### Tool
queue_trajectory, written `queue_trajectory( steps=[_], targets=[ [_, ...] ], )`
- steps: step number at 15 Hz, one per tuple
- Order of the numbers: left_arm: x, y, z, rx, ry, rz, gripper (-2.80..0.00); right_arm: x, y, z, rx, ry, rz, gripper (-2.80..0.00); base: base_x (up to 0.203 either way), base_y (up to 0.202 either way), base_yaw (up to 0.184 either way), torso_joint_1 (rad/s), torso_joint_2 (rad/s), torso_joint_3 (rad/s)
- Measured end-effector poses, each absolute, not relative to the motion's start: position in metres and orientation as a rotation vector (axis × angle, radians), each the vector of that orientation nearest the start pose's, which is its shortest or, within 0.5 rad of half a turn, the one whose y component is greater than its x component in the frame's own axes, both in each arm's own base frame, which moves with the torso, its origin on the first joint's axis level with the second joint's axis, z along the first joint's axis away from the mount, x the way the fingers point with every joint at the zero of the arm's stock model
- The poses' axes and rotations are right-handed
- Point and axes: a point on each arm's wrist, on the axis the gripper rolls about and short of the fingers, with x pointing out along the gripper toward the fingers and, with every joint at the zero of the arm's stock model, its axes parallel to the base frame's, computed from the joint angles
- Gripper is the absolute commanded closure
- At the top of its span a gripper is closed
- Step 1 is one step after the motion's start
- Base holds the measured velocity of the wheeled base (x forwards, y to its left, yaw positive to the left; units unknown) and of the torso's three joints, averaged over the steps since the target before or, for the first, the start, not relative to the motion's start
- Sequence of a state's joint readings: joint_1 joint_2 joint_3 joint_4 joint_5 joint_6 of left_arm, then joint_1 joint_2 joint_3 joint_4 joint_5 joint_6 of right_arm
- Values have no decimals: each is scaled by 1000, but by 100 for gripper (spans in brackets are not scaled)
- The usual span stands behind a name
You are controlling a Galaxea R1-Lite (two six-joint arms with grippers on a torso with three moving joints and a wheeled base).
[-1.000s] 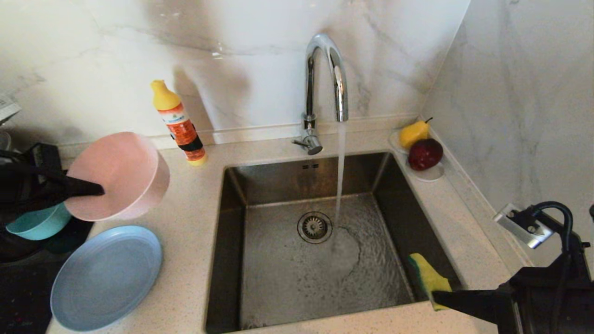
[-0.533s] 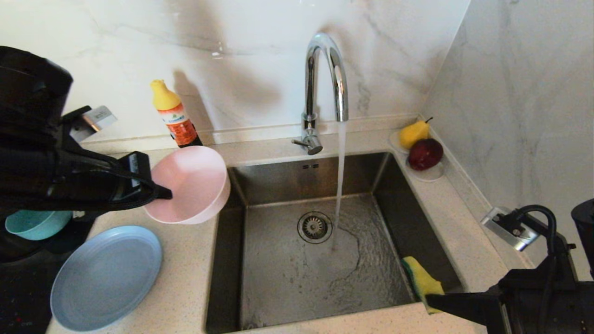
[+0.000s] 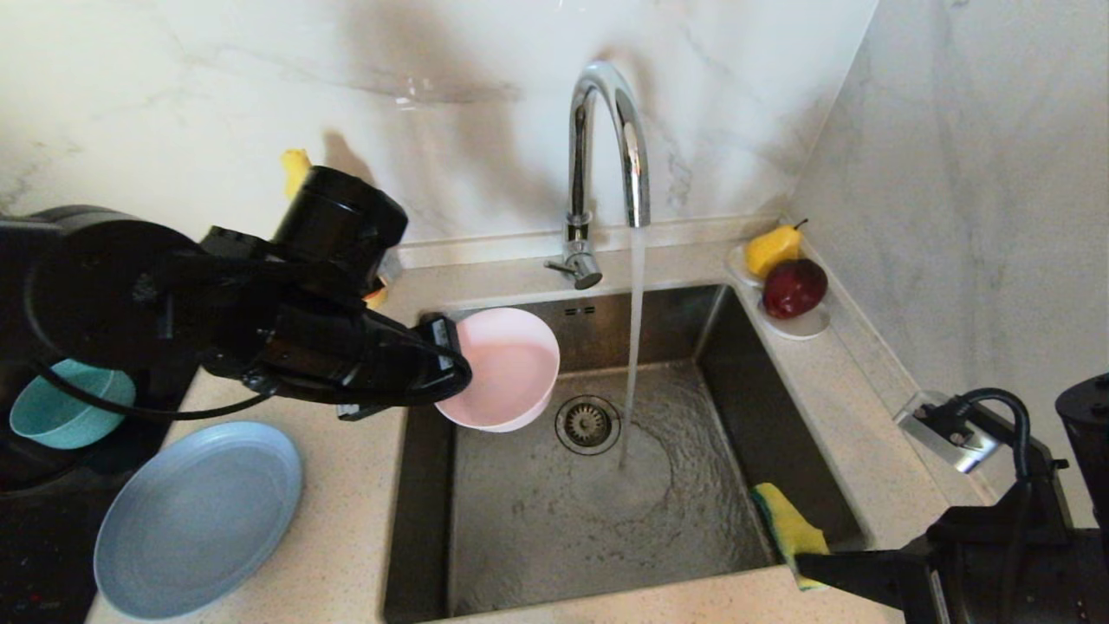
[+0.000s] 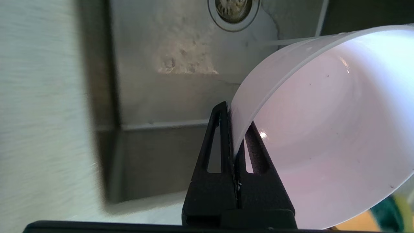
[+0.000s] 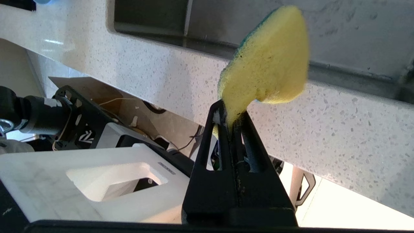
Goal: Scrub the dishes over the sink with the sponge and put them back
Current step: Wash the bowl
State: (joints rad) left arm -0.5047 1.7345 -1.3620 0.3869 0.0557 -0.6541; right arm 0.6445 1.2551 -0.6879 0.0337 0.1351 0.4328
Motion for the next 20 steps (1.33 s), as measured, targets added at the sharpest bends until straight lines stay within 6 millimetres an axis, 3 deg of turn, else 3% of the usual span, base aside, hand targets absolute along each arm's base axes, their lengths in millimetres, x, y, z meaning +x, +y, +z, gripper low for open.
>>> queue_trajectory(
  steps=[5, 12, 20],
  targets=[
    [302, -190, 208, -417, 896, -177, 0, 146, 111, 195, 261, 690, 613, 0, 0, 0, 0, 0, 0, 0],
    [323, -237, 186, -426, 929, -213, 0, 150, 103, 194, 286, 665, 567, 0, 0, 0, 0, 0, 0, 0],
    [348, -260, 177, -474, 880, -177, 0, 152, 101, 195, 287, 660, 557, 0, 0, 0, 0, 0, 0, 0]
  ],
)
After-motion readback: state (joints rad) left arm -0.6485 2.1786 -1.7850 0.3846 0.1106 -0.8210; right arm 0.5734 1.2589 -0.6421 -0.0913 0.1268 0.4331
